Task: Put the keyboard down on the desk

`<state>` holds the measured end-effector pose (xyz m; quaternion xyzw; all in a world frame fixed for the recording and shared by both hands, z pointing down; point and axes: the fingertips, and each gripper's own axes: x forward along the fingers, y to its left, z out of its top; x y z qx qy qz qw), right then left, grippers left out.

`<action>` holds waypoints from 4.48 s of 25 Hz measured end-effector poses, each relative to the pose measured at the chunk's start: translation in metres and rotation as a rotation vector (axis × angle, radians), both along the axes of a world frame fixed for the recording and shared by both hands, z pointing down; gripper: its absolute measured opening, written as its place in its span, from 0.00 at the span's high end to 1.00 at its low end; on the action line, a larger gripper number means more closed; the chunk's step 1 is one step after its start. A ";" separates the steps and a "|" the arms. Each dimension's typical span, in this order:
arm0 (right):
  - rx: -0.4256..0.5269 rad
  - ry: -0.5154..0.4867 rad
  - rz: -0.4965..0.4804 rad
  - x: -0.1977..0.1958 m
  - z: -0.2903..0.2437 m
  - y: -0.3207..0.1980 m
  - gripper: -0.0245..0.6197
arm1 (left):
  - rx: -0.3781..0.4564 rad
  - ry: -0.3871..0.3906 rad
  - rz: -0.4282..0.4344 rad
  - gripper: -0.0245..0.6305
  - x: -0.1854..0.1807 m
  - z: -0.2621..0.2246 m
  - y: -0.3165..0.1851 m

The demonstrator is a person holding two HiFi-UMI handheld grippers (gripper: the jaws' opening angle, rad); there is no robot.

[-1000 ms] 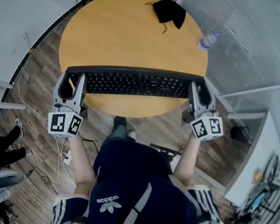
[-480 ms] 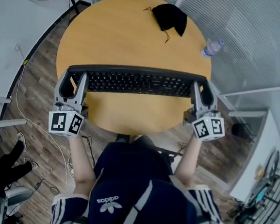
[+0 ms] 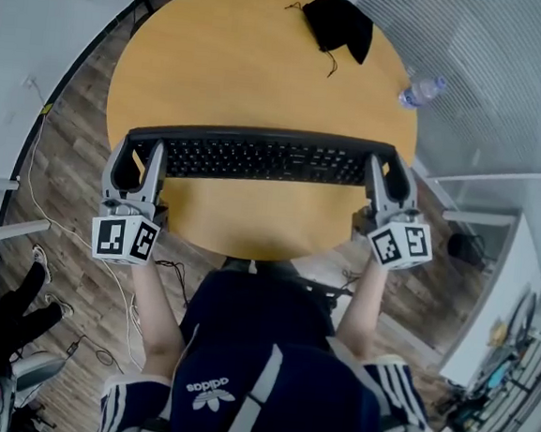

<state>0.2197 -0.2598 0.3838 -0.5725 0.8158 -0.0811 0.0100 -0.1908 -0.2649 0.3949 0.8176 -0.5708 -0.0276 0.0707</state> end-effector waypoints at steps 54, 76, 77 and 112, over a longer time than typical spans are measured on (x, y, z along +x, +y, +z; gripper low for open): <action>-0.519 -0.051 0.021 0.025 0.233 -0.077 0.69 | -0.506 -0.074 -0.057 0.60 0.022 0.217 -0.061; -0.706 -0.018 0.068 0.033 0.284 -0.081 0.69 | -0.699 -0.109 -0.060 0.60 0.024 0.258 -0.067; -0.705 -0.019 0.068 0.033 0.284 -0.081 0.69 | -0.701 -0.108 -0.060 0.60 0.024 0.258 -0.067; -0.311 0.102 0.035 -0.015 0.136 -0.079 0.95 | -0.367 -0.190 -0.050 0.85 0.035 0.126 -0.075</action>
